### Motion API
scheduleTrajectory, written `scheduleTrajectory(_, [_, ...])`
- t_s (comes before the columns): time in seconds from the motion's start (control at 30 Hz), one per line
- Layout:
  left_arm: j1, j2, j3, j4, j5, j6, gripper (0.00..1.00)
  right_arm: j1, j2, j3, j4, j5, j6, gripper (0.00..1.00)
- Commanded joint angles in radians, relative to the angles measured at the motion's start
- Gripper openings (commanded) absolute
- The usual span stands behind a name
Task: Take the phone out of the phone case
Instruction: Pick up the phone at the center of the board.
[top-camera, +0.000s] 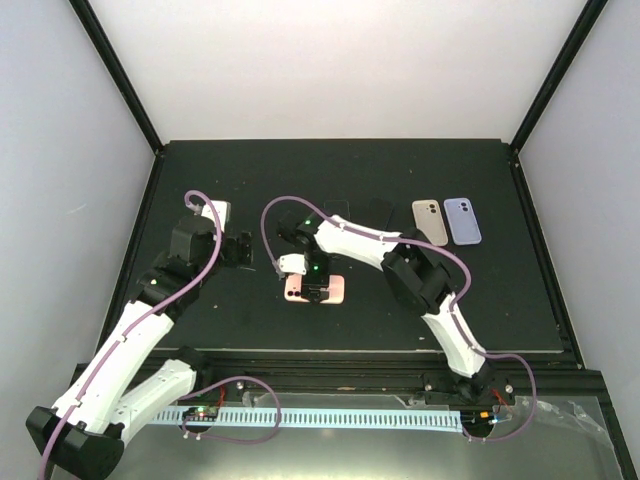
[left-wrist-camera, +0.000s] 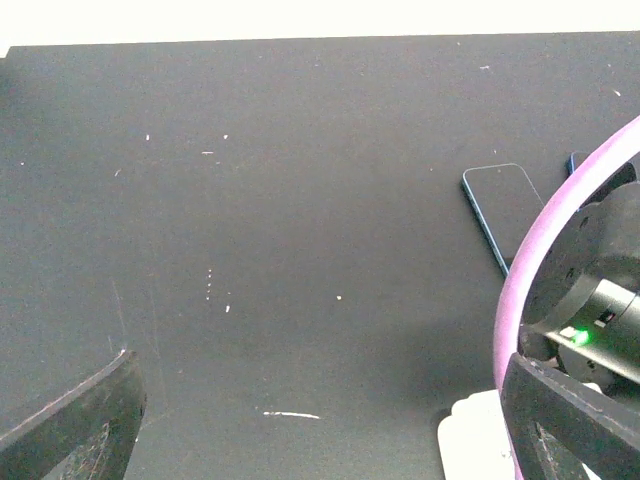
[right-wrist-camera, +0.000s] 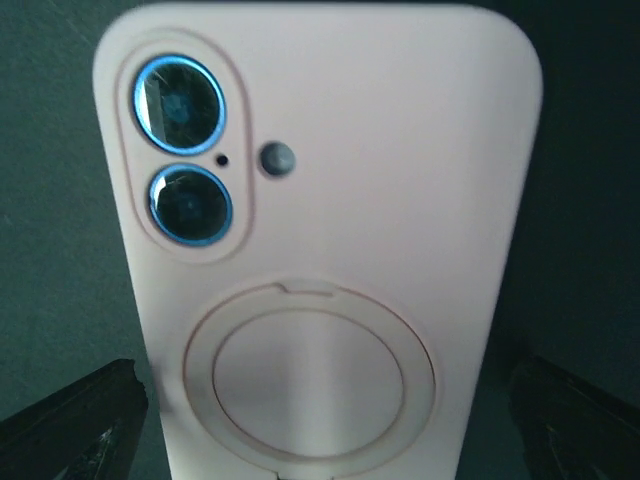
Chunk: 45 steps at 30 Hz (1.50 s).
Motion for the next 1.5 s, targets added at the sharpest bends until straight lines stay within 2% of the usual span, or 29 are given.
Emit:
scheduleTrajectory(0.0, [0.006,-0.02,0.005,0.022,-0.026,0.011,0.99,0.034,0.044,0.069,-0.092,0.039,-0.002,0.99])
scheduleTrajectory(0.2, [0.006,-0.027,0.004,0.021,-0.032,0.01,0.99,0.048,0.117,0.169,-0.151,0.073,0.036,0.94])
scheduleTrajectory(0.5, [0.007,-0.036,0.003,0.021,-0.043,0.011,0.99,0.109,0.09,0.097,-0.096,0.207,0.084,0.88])
scheduleTrajectory(0.57, [0.005,-0.037,0.003,0.021,-0.045,0.01,0.99,0.111,0.091,0.097,-0.095,0.206,0.082,0.83])
scheduleTrajectory(0.87, [0.007,-0.052,0.003,0.017,-0.068,-0.002,0.99,0.109,0.018,0.038,-0.057,0.228,0.059,0.5])
scheduleTrajectory(1.03, [0.013,-0.098,-0.001,0.023,-0.071,-0.02,0.99,0.096,-0.148,-0.087,-0.014,0.196,0.0,0.41])
scheduleTrajectory(1.13, [0.013,-0.142,-0.027,0.069,-0.022,0.003,0.99,0.07,-0.262,-0.165,-0.026,0.133,-0.036,0.39])
scheduleTrajectory(1.2, [0.013,-0.165,-0.062,0.124,0.071,0.044,0.95,0.045,-0.341,-0.205,-0.048,0.093,-0.054,0.39])
scheduleTrajectory(1.33, [-0.018,-0.155,-0.078,0.19,0.324,0.102,0.8,-0.012,-0.526,-0.296,-0.09,0.027,-0.09,0.39])
scheduleTrajectory(1.4, [-0.067,-0.136,-0.057,0.194,0.39,0.152,0.73,-0.053,-0.608,-0.345,-0.126,-0.03,-0.129,0.39])
scheduleTrajectory(1.47, [-0.152,-0.125,-0.044,0.189,0.388,0.221,0.71,-0.099,-0.69,-0.391,-0.178,-0.124,-0.208,0.39])
